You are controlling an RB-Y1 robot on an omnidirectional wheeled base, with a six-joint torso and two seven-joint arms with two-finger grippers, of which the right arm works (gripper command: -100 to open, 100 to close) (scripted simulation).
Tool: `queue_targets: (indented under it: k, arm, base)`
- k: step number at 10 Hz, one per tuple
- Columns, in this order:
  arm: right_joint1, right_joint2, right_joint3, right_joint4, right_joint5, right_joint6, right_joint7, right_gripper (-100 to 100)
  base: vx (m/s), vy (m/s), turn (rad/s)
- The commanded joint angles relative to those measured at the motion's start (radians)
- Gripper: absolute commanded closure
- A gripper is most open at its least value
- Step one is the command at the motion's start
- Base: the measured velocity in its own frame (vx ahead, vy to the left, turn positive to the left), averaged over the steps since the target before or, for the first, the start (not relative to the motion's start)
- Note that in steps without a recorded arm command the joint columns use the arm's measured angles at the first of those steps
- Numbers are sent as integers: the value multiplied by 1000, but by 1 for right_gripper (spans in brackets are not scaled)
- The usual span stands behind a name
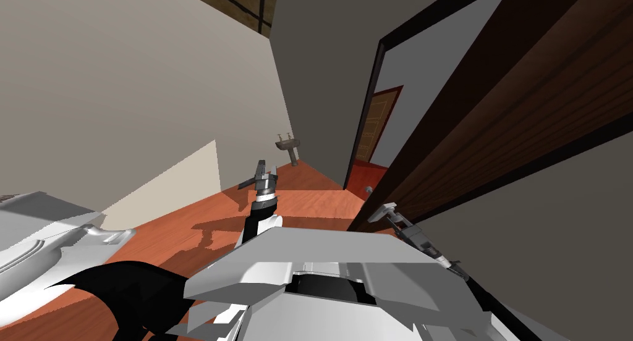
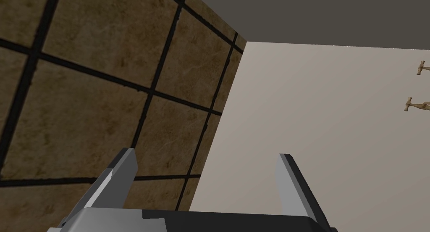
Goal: Pull the door open
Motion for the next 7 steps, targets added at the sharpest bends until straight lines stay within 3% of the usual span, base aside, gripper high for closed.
queue_targets:
  k: [1,3,4,6,7]
  arm:
    - [-14,19,-13,4,-8,38,49,100]
    - [-31,38,-41,13,-29,96,109,100]
    - [-31,38,-41,13,-29,101,114,100]
    - [-52,62,-75,25,-56,165,177,100]
    - [-52,62,-75,25,-56,178,188,100]
  base:
    - [-15,3,-54]
    - [-22,15,-52]
    - [-14,17,-21]
    - [-15,10,-56]
    - [-18,14,-17]
